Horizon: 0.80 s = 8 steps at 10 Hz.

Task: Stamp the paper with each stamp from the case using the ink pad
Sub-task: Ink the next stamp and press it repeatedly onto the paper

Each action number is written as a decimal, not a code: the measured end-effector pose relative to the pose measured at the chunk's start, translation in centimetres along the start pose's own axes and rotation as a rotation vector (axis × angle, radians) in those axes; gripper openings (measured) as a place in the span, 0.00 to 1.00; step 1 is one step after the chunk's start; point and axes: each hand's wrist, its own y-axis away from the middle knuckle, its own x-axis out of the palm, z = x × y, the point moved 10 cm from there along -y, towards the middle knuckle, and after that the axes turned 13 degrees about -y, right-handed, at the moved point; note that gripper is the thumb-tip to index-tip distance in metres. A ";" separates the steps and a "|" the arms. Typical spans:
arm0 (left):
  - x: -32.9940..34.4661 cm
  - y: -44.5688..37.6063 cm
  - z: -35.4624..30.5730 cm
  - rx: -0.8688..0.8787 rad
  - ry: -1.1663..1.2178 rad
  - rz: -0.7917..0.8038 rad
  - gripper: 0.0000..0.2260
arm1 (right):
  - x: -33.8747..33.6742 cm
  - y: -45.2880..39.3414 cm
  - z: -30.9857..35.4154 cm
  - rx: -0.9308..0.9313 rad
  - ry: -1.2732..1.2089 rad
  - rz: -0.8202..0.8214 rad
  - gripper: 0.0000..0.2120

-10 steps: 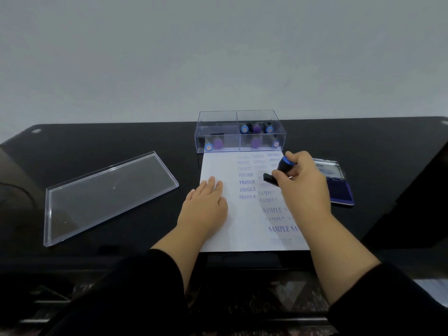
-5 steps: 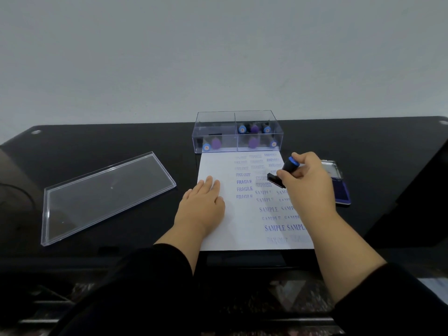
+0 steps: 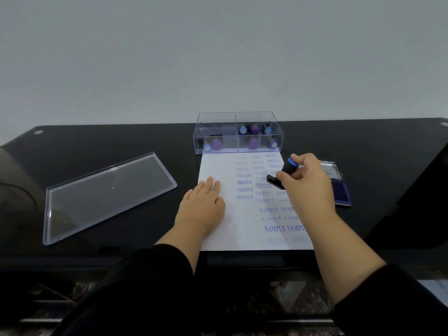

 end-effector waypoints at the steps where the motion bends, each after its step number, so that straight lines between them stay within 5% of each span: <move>1: 0.0 0.0 0.1 -0.002 0.004 -0.002 0.23 | 0.1 0.0 0.1 -0.006 0.006 0.004 0.15; 8: 0.1 -0.1 0.1 -0.001 -0.001 0.008 0.23 | 0.4 0.4 -0.1 0.011 0.037 0.026 0.16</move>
